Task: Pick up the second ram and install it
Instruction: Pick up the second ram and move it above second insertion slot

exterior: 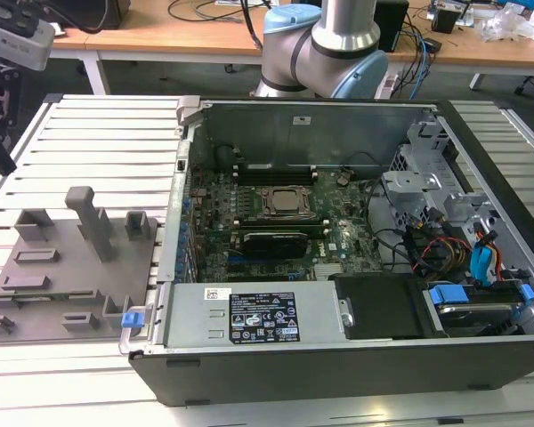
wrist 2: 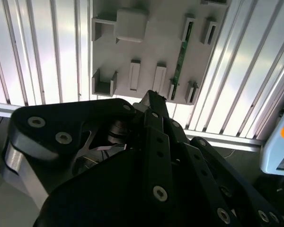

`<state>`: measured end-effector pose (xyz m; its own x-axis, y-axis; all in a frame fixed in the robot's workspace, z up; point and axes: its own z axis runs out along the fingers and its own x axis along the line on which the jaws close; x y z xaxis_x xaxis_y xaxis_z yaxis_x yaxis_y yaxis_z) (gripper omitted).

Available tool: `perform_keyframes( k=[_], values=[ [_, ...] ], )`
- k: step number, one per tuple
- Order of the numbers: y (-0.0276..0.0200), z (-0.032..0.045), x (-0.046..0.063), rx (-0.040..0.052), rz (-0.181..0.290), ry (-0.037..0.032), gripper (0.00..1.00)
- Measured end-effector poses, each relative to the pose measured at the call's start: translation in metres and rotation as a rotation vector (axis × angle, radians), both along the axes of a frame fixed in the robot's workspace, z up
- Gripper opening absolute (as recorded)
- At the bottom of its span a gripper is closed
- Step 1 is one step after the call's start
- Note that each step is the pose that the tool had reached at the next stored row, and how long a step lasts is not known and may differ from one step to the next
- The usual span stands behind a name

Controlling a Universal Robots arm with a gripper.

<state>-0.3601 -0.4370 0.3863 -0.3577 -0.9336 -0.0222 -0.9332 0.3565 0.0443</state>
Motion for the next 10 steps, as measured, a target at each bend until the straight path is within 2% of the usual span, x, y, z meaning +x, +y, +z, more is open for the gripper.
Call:
perform_keyframes(
  k=[10],
  values=[
    [0.0000, 0.0000, 0.0000, 0.0000, 0.078, 0.0000, 0.11]
  ],
)
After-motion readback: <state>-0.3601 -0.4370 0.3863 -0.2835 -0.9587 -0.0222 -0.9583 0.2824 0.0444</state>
